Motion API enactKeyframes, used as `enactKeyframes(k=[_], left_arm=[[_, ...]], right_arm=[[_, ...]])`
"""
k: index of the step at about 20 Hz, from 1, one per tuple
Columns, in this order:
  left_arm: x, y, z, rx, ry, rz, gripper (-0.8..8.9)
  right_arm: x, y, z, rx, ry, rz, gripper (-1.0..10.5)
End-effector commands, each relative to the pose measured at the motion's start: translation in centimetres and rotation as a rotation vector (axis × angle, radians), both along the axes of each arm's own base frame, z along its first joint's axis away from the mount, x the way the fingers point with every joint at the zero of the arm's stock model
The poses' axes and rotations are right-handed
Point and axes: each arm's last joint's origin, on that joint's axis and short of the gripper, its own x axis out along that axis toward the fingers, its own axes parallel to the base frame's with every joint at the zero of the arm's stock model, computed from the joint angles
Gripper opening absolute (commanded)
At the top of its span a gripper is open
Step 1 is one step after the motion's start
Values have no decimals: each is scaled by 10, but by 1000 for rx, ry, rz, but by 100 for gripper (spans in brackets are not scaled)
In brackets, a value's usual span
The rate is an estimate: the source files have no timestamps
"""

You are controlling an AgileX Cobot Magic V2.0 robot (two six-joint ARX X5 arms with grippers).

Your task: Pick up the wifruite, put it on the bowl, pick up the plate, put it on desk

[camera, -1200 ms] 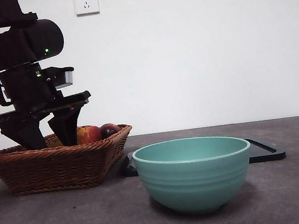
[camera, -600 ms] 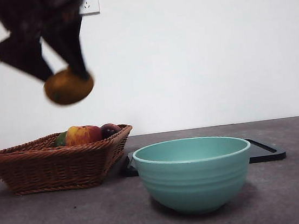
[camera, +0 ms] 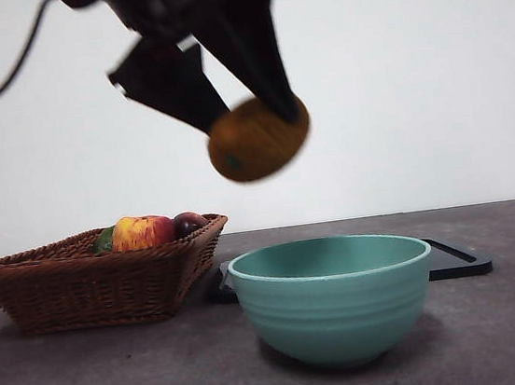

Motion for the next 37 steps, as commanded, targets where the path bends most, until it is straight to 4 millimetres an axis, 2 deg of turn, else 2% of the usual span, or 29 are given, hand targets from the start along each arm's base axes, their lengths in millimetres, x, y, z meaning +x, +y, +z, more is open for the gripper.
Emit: enactKeyframes(k=[1, 7, 12, 15, 19, 22, 27, 32, 37], left_arm=[[3, -20, -14, 14, 14, -35, 239], [7, -50, -59, 77, 61, -78, 239], [10, -62, -87, 125, 91, -87, 239], [11, -64, -97, 148, 106, -87, 242], [8, -66, -97, 149, 109, -92, 285], [6, -65, -92, 144, 107, -92, 383], [2, -59, -70, 94, 83, -76, 383], [-8, -44, -25, -5, 13, -71, 378], [-22, -7, 32, -129, -70, -28, 375]], right_arm=[[1, 1, 6, 14, -11, -2, 428], [1, 1, 6, 15, -12, -2, 428], [1, 1, 6, 14, -12, -2, 428], [1, 1, 6, 14, -12, -2, 428], [1, 1, 6, 14, -13, -2, 428], [1, 1, 6, 14, -13, -2, 428], [1, 1, 6, 14, -12, -2, 428], [1, 1, 6, 14, -13, -2, 428], [1, 1, 6, 14, -12, -2, 428]])
